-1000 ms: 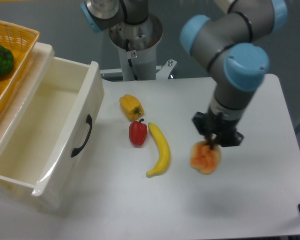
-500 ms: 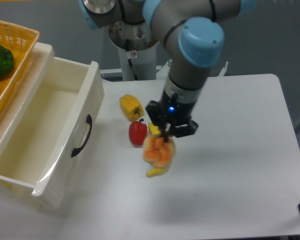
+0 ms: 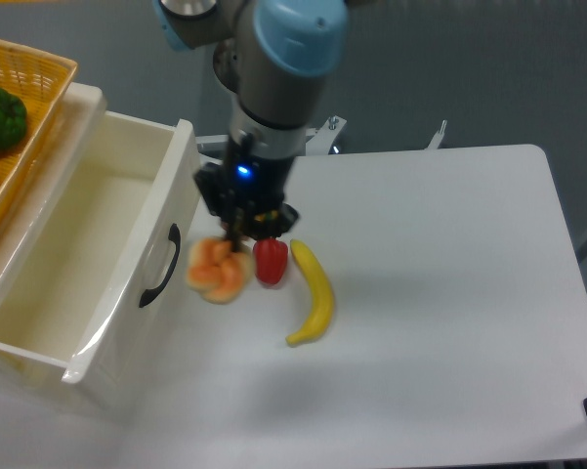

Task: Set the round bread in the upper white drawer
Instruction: 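Lower the bread bun into the open white drawer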

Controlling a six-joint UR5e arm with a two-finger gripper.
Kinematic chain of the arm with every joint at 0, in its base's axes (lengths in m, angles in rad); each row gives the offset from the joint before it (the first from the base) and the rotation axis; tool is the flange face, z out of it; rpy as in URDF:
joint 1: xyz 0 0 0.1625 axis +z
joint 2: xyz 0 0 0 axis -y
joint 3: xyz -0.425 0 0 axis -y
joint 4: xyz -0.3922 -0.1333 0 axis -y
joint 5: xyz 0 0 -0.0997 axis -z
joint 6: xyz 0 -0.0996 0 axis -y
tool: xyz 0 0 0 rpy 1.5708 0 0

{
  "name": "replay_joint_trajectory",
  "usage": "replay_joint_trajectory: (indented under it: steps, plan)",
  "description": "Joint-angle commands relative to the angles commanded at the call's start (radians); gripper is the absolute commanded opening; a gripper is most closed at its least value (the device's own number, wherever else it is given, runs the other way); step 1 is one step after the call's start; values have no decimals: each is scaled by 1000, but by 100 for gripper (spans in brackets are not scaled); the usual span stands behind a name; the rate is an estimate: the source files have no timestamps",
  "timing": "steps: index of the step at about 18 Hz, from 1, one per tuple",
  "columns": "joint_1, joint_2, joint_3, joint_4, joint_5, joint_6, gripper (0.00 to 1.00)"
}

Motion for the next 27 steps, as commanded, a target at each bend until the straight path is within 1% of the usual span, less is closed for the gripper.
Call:
replay_joint_trajectory:
  steps: [1, 3, 6, 10, 15, 17, 21, 22, 23, 24, 25, 26, 27]
  plan:
    - [-18, 2, -5, 0, 0, -2, 3]
    - [-43, 24, -12, 0, -2, -18, 3]
    - [-77, 28, -15, 0, -17, -35, 3]
    - [-94, 38, -20, 0, -18, -43, 4]
    - [-106, 38, -55, 3, -28, -43, 5]
    - [-109, 37, -57, 3, -29, -40, 12]
    - [-115, 34, -63, 6, -29, -38, 21]
    - [-115, 34, -63, 6, -29, -35, 25]
    - [-117, 34, -63, 6, -31, -32, 38]
    - [-121, 34, -63, 6, -29, -34, 58]
    - [-123, 34, -63, 8, -29, -32, 73]
    - [-124, 34, -63, 8, -26, -32, 96]
    - [-124, 32, -63, 9, -26, -32, 100]
